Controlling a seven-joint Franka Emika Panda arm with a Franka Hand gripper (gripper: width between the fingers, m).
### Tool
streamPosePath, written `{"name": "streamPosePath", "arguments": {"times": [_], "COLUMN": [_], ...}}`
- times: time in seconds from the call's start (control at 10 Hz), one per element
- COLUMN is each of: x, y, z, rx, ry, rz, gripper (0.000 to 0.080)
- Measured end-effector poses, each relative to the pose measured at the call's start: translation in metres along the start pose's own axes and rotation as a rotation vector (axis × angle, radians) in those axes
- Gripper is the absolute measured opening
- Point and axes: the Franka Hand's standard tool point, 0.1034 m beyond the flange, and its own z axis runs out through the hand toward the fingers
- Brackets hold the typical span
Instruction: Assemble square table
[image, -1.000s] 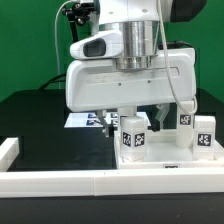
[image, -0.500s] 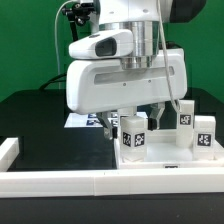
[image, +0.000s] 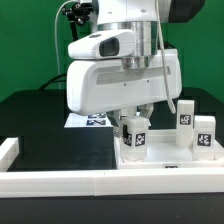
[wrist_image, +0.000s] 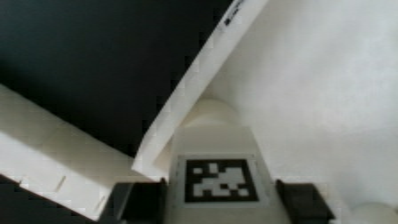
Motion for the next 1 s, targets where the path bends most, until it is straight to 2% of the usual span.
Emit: {"name": "streamPosePath", "arguments": {"times": [0.2,0.5,0.8,1.0], "x": [0.0002,-0.0004,0.0013,0.0023], "y": [-0.0003,-0.0013,-0.0024,-0.0034], "z": [0.0000,0.0007,0.0014,0.0016], "rx": [0.001,0.013,0.010,0.019], "ry": [0.001,0.009,0.040,0.045], "rz": [0.053,0.354,0.626,0.898], "gripper": [0.0289,0.0289,0.0290,0.0290]}}
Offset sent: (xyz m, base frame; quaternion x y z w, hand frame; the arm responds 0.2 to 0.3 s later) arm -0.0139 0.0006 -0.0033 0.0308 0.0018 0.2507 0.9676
